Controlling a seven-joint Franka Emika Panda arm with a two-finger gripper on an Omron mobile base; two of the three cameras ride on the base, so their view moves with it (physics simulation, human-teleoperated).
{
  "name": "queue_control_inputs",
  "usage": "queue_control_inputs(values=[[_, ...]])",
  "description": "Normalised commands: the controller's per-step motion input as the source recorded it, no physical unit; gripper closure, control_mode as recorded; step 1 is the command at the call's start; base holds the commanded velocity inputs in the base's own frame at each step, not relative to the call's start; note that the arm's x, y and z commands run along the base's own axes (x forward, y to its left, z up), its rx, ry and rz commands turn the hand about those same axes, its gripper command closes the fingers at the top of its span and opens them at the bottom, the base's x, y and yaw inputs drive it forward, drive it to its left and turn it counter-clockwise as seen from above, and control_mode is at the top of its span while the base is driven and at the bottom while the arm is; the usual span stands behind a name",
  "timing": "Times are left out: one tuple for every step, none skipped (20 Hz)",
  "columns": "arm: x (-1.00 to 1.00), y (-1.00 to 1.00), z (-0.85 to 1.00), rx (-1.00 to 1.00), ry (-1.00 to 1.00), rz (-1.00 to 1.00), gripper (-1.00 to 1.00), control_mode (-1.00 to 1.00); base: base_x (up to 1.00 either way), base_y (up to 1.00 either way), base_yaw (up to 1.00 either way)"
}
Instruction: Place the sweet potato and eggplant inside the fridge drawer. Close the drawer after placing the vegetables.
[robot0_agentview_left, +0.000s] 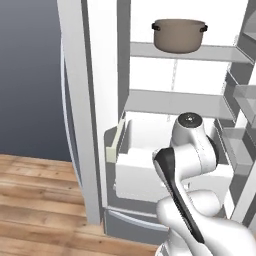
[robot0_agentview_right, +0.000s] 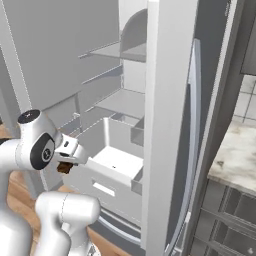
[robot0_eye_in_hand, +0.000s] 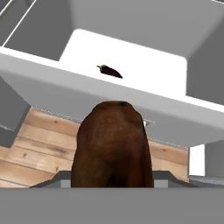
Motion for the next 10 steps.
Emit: queue_control_inputs(values=[[0.0,0.0,0.0,0.0,0.0,0.0,1.0,1.0,0.21,-0.06,-0.11],[0.0,0.0,0.0,0.0,0.0,0.0,1.0,1.0,0.0,-0.11,-0.09],[-0.13,0.0,0.0,0.0,-0.13,-0.05,1.0,-1.0,0.0,0.0,0.0],[-0.21,0.0,0.09,0.0,-0.13,-0.05,1.0,-1.0,0.0,0.0,0.0],[-0.03,-0.02,0.29,0.0,-0.13,-0.05,1.0,-1.0,0.0,0.0,0.0],[0.17,-0.19,0.53,0.0,-0.07,-0.05,1.0,-1.0,0.0,0.0,0.0],[0.64,-0.32,0.72,0.0,-0.06,-0.04,1.0,-1.0,0.0,0.0,0.0],[1.0,-0.39,0.69,0.0,0.0,0.0,1.0,-1.0,0.0,0.0,0.0],[1.0,-0.32,0.74,0.0,0.0,0.0,1.0,-1.0,0.0,0.0,0.0],[1.0,-0.33,0.66,0.0,0.0,0.0,1.0,-1.0,0.0,0.0,0.0]])
